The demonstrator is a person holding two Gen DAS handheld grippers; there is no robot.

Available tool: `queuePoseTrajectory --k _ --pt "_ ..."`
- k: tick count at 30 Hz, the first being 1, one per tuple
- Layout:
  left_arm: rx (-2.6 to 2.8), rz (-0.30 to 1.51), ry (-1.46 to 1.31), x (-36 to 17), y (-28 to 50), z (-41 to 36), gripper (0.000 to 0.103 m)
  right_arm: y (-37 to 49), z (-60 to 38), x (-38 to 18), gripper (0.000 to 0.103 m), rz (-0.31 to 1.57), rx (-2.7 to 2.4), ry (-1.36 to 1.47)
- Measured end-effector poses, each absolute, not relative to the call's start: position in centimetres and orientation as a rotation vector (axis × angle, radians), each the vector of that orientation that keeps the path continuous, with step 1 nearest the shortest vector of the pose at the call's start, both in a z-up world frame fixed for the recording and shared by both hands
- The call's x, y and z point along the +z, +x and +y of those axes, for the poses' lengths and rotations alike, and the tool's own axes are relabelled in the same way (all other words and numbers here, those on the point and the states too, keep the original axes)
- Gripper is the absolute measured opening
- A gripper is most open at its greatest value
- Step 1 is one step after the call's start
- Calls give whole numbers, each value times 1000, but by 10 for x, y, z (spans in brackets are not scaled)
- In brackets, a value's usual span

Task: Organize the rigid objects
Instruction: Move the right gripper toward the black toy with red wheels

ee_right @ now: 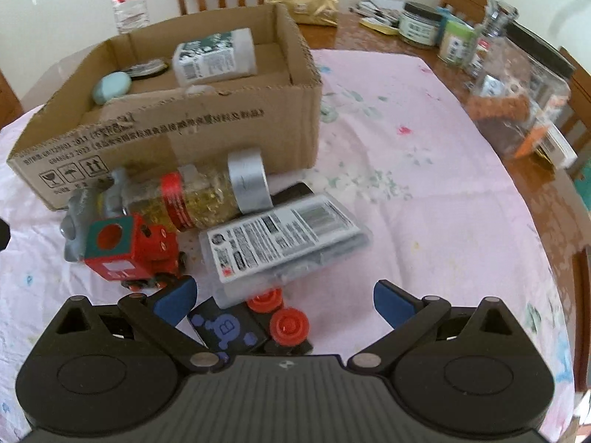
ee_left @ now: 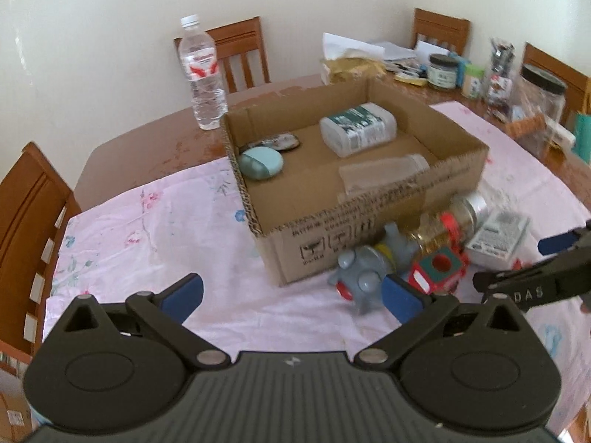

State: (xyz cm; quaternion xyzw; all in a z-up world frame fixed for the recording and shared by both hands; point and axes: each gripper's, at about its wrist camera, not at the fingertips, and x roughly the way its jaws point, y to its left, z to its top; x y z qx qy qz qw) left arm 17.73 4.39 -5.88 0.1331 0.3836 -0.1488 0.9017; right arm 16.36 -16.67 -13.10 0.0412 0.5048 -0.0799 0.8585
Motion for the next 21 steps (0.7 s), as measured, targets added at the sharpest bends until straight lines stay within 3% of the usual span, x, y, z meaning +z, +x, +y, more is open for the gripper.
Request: queuePoseTrajectory --k 21 --pt "-522 797 253 -62 168 5 102 110 -194 -139 103 1063 -44 -1"
